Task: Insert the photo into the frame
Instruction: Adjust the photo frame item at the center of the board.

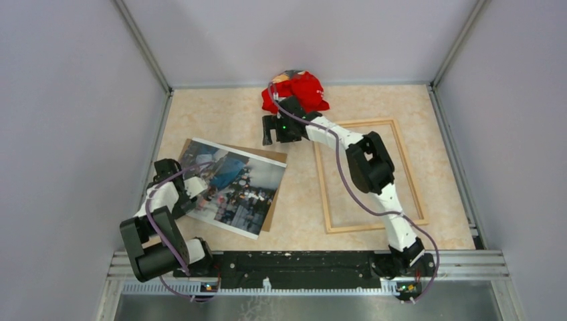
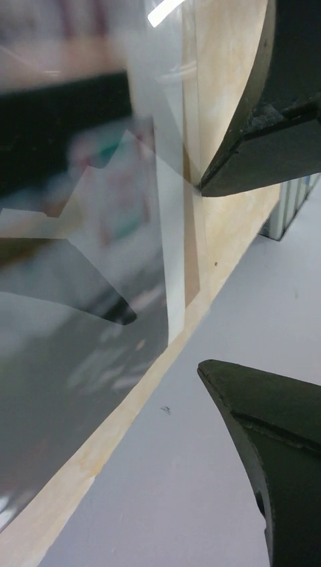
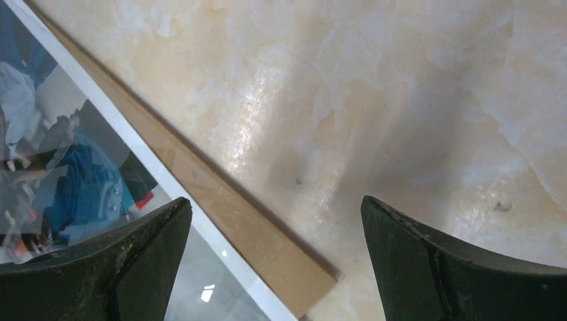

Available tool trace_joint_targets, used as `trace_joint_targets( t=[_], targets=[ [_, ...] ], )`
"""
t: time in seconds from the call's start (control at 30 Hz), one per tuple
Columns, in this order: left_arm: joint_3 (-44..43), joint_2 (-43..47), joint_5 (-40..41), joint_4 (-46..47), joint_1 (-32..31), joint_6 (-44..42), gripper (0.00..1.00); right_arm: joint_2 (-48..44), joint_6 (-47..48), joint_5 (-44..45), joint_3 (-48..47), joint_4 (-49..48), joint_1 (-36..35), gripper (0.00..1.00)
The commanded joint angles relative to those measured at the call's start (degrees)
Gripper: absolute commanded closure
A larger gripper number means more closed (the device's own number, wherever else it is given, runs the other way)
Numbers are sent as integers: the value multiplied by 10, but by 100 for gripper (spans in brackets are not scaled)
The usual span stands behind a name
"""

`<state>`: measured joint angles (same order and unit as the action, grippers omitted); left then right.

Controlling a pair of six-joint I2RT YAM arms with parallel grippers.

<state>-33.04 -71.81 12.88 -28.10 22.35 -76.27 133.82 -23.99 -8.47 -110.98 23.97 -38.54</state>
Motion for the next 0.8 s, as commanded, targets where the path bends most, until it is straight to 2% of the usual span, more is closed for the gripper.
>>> trace_joint_targets(
  t=[0.0, 0.2, 0.37, 0.77],
  targets=[
    [11, -19, 15, 54, -2, 7, 1, 29, 10, -7, -39, 4, 2, 3],
    [12, -37, -13, 112, -4, 41, 2, 0, -3, -21, 38, -34, 3, 4],
    [-6, -86, 0, 173, -24, 82, 2, -43, -23, -34, 127, -81, 2, 6],
    [-157, -272, 80, 222, -102, 212, 2, -202, -113, -60, 417, -216, -9, 11]
  ],
)
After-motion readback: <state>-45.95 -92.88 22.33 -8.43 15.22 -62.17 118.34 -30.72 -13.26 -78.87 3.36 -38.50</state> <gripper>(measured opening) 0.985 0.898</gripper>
